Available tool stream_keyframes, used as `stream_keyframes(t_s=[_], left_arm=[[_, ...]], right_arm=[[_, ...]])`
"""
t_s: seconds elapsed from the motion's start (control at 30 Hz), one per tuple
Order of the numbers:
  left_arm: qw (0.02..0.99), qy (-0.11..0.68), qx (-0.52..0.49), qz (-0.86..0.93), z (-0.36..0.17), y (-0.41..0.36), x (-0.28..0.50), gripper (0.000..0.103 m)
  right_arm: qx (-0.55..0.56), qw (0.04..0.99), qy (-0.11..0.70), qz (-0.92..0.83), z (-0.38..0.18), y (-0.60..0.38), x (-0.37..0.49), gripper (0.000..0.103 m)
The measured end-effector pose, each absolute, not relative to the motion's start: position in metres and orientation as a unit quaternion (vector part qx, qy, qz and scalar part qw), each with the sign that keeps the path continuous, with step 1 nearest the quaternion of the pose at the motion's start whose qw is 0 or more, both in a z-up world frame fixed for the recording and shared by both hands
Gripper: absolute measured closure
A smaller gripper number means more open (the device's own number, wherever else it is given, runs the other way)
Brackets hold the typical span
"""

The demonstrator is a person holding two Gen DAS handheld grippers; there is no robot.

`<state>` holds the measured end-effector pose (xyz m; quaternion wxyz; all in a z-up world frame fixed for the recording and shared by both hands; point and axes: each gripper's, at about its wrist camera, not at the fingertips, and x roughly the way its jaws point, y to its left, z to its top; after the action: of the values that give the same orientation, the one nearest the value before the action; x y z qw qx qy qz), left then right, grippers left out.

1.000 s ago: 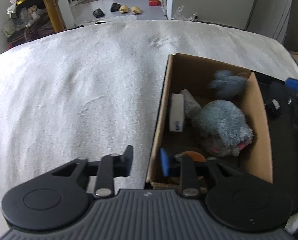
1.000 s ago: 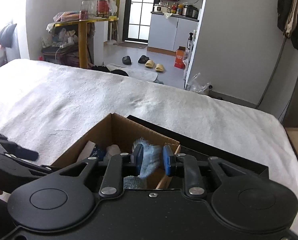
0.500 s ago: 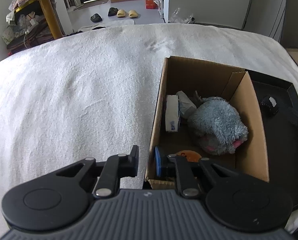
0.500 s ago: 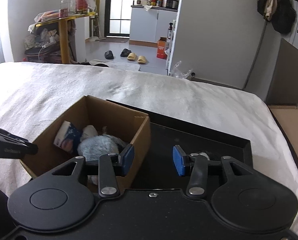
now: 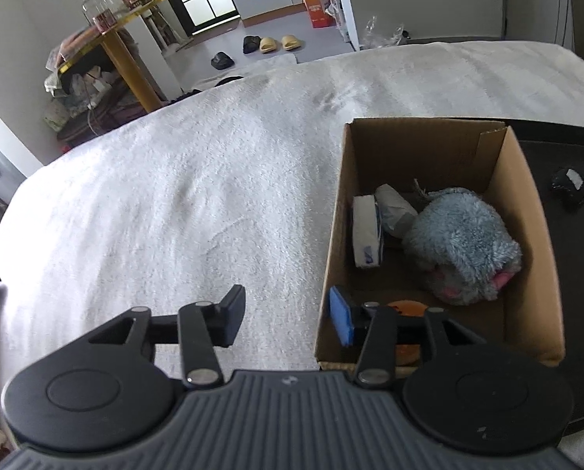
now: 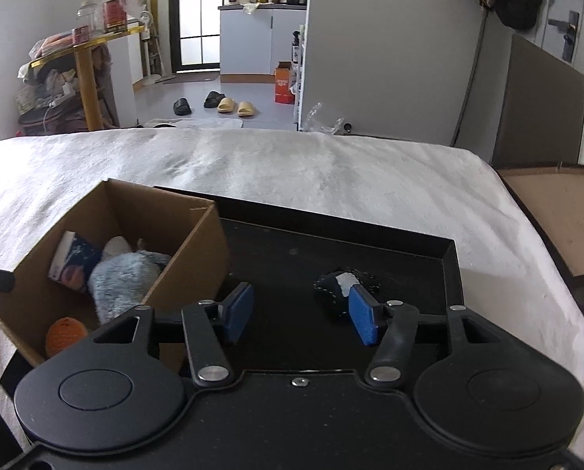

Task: Organize soft objects
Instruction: 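Move the right gripper to the black-and-white plush and close on it, then carry the black-and-white plush with the right gripper and release it into the box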

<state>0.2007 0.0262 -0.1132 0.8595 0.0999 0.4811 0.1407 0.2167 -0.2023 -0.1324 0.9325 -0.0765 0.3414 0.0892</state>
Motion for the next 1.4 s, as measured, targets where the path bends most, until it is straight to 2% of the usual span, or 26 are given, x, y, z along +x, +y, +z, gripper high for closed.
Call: stream_keyframes(t_s=[0.3, 0.5, 0.63, 0.9, 0.97, 1.0, 1.07, 1.1, 1.13, 1.4], left_arm=[[0.848, 0.484, 0.134, 0.171, -0.115, 0.012, 0.211, 0.047], [0.836, 0.489, 0.171, 0.184, -0.121, -0.003, 0.216, 0.044], [0.829, 0.493, 0.185, 0.189, -0.122, -0.011, 0.222, 0.044], [0.814, 0.502, 0.196, 0.214, -0.124, -0.02, 0.229, 0.043], [0.811, 0.505, 0.198, 0.218, -0.125, -0.022, 0.232, 0.043], [0.809, 0.507, 0.199, 0.22, -0.126, -0.023, 0.234, 0.043], [0.808, 0.507, 0.2, 0.223, -0.126, -0.025, 0.235, 0.043], [0.808, 0.507, 0.201, 0.222, -0.127, -0.025, 0.236, 0.043], [0.807, 0.508, 0.203, 0.222, -0.128, -0.026, 0.236, 0.043], [0.809, 0.509, 0.202, 0.215, -0.126, -0.025, 0.231, 0.043]], right_arm=[[-0.064, 0.927, 0.356, 0.094, -0.156, -0.22, 0.242, 0.04], [-0.064, 0.921, 0.371, 0.096, -0.176, -0.233, 0.268, 0.039], [-0.068, 0.922, 0.37, 0.09, -0.189, -0.242, 0.284, 0.025], [-0.087, 0.914, 0.381, 0.107, -0.204, -0.244, 0.315, 0.025], [-0.091, 0.906, 0.397, 0.117, -0.211, -0.243, 0.322, 0.03], [-0.097, 0.898, 0.412, 0.123, -0.217, -0.242, 0.326, 0.046], [-0.103, 0.894, 0.416, 0.13, -0.222, -0.244, 0.327, 0.053], [-0.105, 0.894, 0.416, 0.127, -0.221, -0.246, 0.326, 0.065], [-0.109, 0.893, 0.419, 0.125, -0.22, -0.247, 0.325, 0.069], [-0.096, 0.892, 0.427, 0.113, -0.215, -0.271, 0.301, 0.073]])
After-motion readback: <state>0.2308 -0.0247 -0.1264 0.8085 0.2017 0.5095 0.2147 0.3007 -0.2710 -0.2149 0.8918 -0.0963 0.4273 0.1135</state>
